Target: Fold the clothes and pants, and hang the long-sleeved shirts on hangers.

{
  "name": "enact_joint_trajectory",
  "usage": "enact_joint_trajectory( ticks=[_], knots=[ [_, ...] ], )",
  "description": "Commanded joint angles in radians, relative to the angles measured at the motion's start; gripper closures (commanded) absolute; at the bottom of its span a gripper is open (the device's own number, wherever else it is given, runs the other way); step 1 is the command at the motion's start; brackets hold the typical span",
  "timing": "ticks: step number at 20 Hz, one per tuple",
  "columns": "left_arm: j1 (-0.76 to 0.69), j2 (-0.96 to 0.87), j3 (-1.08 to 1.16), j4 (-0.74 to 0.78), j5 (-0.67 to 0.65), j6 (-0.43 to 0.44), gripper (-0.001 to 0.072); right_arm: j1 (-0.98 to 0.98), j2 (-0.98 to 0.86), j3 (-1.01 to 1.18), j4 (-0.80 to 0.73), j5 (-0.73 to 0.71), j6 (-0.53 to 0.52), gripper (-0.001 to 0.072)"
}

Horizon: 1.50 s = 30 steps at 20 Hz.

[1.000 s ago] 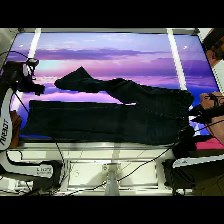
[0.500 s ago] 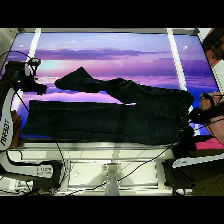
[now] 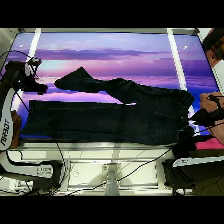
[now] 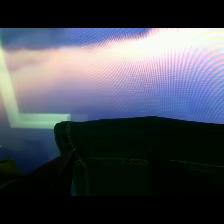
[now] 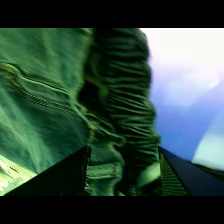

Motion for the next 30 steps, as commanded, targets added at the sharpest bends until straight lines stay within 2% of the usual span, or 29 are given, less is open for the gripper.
enact_joint_trajectory(
  ticks=[1, 2, 4, 7, 13, 17, 20, 22, 23, 25, 26, 27, 30],
  knots=[
    [0.000, 0.000, 0.001, -0.024, 0.001, 0.000, 0.0226, 0.006, 0.007, 0.023, 0.064, -0.008, 0.003, 0.0223],
    [0.000, 0.000, 0.001, -0.037, 0.001, 0.000, 0.0227, 0.016, 0.006, 0.020, 0.053, -0.018, 0.008, 0.0220],
    [0.000, 0.000, 0.001, -0.071, 0.001, 0.000, 0.0227, 0.042, 0.006, 0.012, -0.002, -0.034, 0.033, 0.0121],
    [0.000, 0.000, 0.001, -0.101, 0.004, 0.000, 0.0227, 0.089, 0.006, 0.011, -0.075, -0.100, 0.046, 0.0088],
    [0.000, 0.000, 0.001, -0.130, 0.004, 0.000, 0.0240, 0.141, 0.004, -0.007, -0.057, -0.227, 0.028, 0.0101],
    [0.000, 0.000, 0.001, -0.130, 0.005, 0.000, 0.0240, 0.139, -0.013, -0.074, -0.055, -0.238, 0.023, 0.0128],
    [0.000, 0.000, 0.001, -0.130, 0.005, 0.000, 0.0240, 0.139, -0.033, -0.138, 0.041, -0.241, -0.025, 0.0131],
    [0.000, 0.000, 0.001, -0.130, 0.005, 0.000, 0.0240, 0.139, -0.034, -0.173, 0.128, -0.244, -0.087, 0.0180],
    [0.000, 0.000, 0.001, -0.130, 0.005, 0.000, 0.0240, 0.139, -0.034, -0.180, 0.142, -0.248, -0.099, 0.0238],
    [0.000, 0.000, 0.001, -0.130, 0.008, 0.000, 0.0241, 0.139, -0.034, -0.182, 0.144, -0.269, -0.101, 0.0437],
    [0.000, -0.001, 0.001, -0.130, 0.012, 0.000, 0.0240, 0.139, -0.033, -0.182, 0.144, -0.282, -0.101, 0.0589],
    [0.000, -0.005, 0.001, -0.130, 0.017, -0.001, 0.0240, 0.139, -0.033, -0.182, 0.145, -0.295, -0.101, 0.0678],
    [0.000, -0.034, 0.001, -0.229, 0.034, -0.022, 0.0240, 0.139, -0.027, -0.180, 0.193, -0.349, -0.101, 0.0678]
  ],
)
